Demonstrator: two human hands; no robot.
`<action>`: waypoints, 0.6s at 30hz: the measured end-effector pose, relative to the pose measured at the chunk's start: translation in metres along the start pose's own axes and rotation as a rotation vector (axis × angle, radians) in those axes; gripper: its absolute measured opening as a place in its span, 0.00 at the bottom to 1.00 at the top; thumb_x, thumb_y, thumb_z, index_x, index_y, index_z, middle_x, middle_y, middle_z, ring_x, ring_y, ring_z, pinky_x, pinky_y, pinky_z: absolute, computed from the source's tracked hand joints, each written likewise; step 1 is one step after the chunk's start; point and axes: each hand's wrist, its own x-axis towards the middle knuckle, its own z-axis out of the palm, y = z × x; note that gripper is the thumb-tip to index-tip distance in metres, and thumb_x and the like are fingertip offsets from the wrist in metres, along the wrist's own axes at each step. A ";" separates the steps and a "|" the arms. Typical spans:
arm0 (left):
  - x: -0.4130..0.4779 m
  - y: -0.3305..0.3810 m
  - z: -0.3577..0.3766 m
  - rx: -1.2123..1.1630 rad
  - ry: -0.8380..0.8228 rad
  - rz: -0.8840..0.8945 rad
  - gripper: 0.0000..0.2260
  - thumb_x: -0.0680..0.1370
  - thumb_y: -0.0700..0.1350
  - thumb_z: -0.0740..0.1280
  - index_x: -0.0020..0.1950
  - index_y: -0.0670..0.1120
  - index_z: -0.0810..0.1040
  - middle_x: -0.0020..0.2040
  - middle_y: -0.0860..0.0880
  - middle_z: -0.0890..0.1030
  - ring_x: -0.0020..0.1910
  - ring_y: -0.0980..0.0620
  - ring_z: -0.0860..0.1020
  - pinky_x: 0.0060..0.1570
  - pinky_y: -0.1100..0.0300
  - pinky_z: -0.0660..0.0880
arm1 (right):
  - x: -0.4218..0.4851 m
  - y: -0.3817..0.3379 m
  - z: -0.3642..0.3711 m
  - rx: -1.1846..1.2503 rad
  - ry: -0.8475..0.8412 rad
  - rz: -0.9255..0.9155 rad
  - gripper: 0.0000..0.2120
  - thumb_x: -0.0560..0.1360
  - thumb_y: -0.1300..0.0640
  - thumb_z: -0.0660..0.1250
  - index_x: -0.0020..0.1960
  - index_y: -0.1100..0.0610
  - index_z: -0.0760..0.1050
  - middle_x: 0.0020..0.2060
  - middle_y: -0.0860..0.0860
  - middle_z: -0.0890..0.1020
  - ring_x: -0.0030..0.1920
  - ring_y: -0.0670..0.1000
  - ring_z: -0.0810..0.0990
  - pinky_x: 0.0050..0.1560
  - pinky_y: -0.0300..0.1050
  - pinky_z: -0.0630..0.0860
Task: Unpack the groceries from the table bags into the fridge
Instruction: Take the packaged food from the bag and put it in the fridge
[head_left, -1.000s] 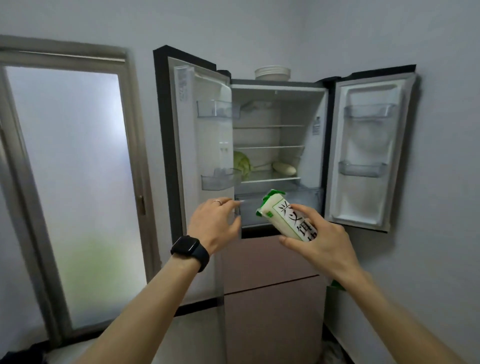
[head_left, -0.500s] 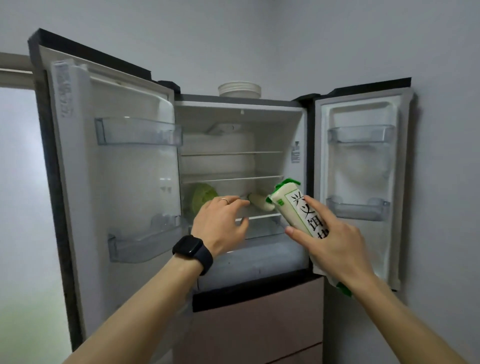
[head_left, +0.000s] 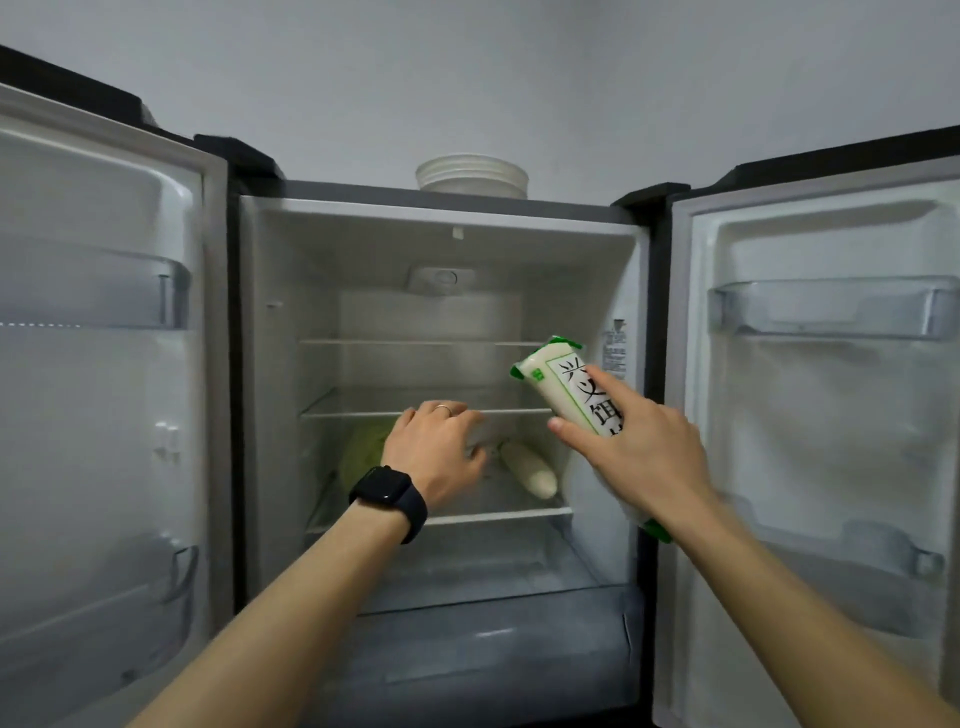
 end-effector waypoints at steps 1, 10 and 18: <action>0.014 -0.002 0.008 0.015 -0.007 -0.004 0.23 0.79 0.55 0.61 0.74 0.56 0.69 0.74 0.52 0.70 0.73 0.50 0.66 0.72 0.51 0.60 | 0.017 0.004 0.006 -0.018 0.000 0.001 0.35 0.71 0.28 0.65 0.75 0.35 0.63 0.53 0.48 0.83 0.52 0.54 0.79 0.43 0.45 0.70; 0.131 -0.034 0.089 0.030 -0.044 -0.023 0.21 0.79 0.56 0.59 0.72 0.54 0.71 0.72 0.50 0.72 0.71 0.48 0.68 0.70 0.49 0.64 | 0.151 0.024 0.074 -0.146 0.008 -0.002 0.37 0.72 0.28 0.64 0.76 0.40 0.63 0.62 0.53 0.81 0.60 0.59 0.78 0.51 0.50 0.74; 0.214 -0.074 0.151 -0.021 -0.242 -0.065 0.24 0.80 0.61 0.54 0.75 0.55 0.68 0.75 0.48 0.68 0.72 0.45 0.66 0.70 0.47 0.64 | 0.273 0.019 0.122 -0.156 -0.020 0.125 0.38 0.68 0.28 0.69 0.71 0.47 0.72 0.62 0.56 0.80 0.61 0.61 0.78 0.53 0.50 0.75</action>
